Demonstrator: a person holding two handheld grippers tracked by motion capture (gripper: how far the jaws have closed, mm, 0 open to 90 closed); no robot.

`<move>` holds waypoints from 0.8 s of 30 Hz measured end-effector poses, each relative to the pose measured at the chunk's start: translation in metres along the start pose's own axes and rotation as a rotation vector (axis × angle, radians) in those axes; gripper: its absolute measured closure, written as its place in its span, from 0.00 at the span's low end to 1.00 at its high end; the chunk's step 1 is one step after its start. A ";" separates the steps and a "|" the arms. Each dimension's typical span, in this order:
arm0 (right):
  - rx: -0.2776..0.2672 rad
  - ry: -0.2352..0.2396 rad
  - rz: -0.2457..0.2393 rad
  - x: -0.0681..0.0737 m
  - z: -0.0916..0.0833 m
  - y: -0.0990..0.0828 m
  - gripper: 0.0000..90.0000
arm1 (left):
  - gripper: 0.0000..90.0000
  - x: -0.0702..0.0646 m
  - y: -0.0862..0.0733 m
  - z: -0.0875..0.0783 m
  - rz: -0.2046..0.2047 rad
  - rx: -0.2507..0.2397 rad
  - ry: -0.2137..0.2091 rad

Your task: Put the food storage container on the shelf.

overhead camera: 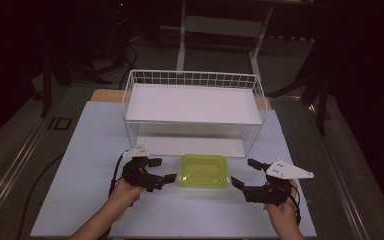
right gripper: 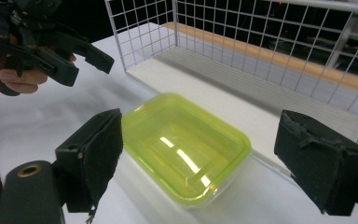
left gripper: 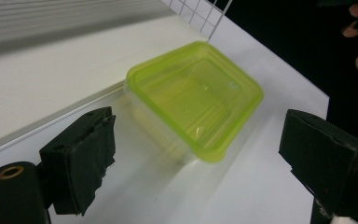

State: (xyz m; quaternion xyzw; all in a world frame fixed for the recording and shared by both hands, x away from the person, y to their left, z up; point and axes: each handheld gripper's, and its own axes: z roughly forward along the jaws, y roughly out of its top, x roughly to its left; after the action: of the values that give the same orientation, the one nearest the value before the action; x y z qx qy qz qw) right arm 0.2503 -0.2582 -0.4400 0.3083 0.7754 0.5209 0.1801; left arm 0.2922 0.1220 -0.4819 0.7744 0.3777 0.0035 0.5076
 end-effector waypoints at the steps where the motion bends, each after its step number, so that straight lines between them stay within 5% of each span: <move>1: 0.007 0.006 -0.003 0.000 0.001 0.001 0.17 | 0.13 0.000 0.002 0.002 -0.002 0.002 0.007; 6: 0.060 -0.029 0.007 0.000 0.011 0.004 0.15 | 0.13 -0.007 0.013 0.009 -0.004 0.019 -0.001; 16: 0.120 -0.033 0.146 -0.013 0.036 -0.002 0.14 | 0.12 -0.014 0.027 0.015 -0.067 0.038 0.005; 24: 0.173 -0.018 0.287 -0.024 0.051 -0.008 0.14 | 0.14 -0.009 0.022 0.030 -0.115 0.073 0.032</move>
State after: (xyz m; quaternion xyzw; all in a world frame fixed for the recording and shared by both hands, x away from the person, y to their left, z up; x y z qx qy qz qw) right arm 0.2963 -0.2409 -0.4683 0.4350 0.7636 0.4697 0.0837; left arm 0.3103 0.0894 -0.4757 0.7691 0.4296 -0.0270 0.4724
